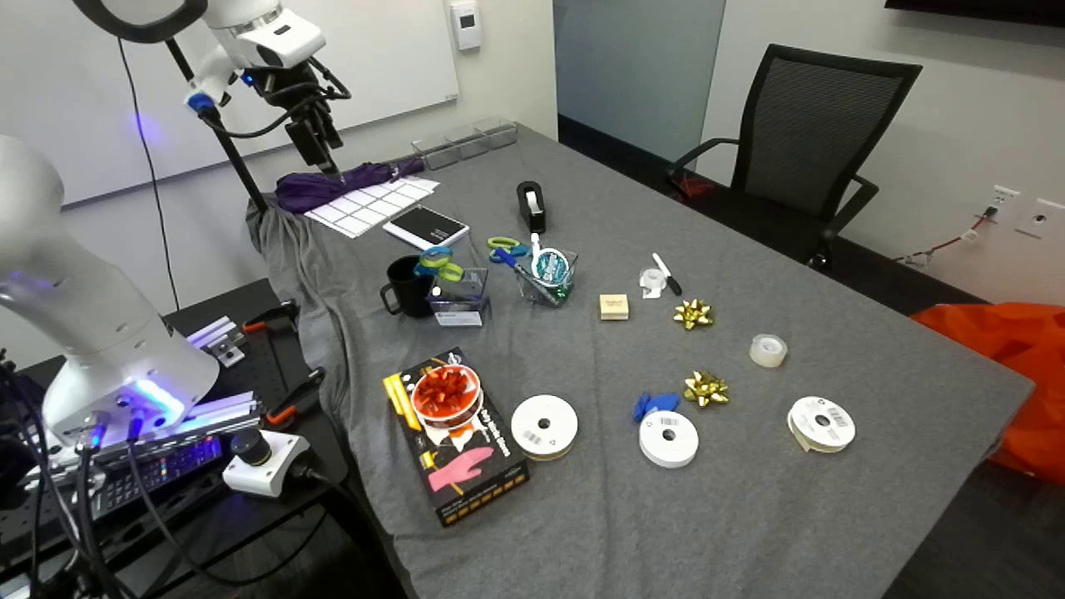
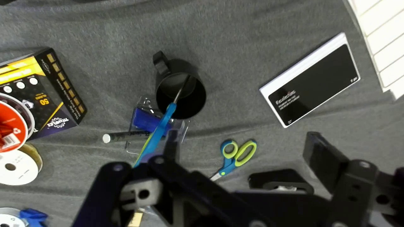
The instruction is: Remove the scissors from the cup
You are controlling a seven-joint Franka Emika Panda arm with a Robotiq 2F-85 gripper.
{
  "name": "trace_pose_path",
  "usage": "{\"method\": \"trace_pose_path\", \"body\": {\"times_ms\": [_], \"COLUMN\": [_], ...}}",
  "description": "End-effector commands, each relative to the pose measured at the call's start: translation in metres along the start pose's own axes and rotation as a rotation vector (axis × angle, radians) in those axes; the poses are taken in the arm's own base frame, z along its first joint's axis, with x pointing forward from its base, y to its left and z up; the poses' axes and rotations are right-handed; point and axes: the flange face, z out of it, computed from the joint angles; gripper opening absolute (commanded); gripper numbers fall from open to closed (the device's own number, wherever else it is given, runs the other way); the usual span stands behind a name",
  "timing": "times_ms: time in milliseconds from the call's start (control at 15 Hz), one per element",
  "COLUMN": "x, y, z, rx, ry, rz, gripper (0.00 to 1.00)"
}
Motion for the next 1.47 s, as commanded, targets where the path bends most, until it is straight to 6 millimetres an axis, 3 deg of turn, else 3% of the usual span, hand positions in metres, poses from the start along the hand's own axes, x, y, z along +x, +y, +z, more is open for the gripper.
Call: {"method": "trace_pose_path", "body": {"times_ms": [0, 467, 800, 1133, 1333, 1400], "x": [0.02, 0.045, 0.051, 0.047, 0.042, 0.045], "y": [0.008, 0.02, 0.042, 0.054, 0.048, 0.05], "z": [0.028, 0.081, 0.113, 0.131, 0.145, 0.132], "rx": [-0.039, -0.093, -0.174, -0.23, -0.221, -0.24], "ry": [0.054, 0.16, 0.192, 0.204, 0.193, 0.203], "rz": [0.121, 0.273, 0.297, 0.303, 0.288, 0.298], "gripper": [1.0, 1.0, 1.0, 1.0, 1.0, 1.0]}}
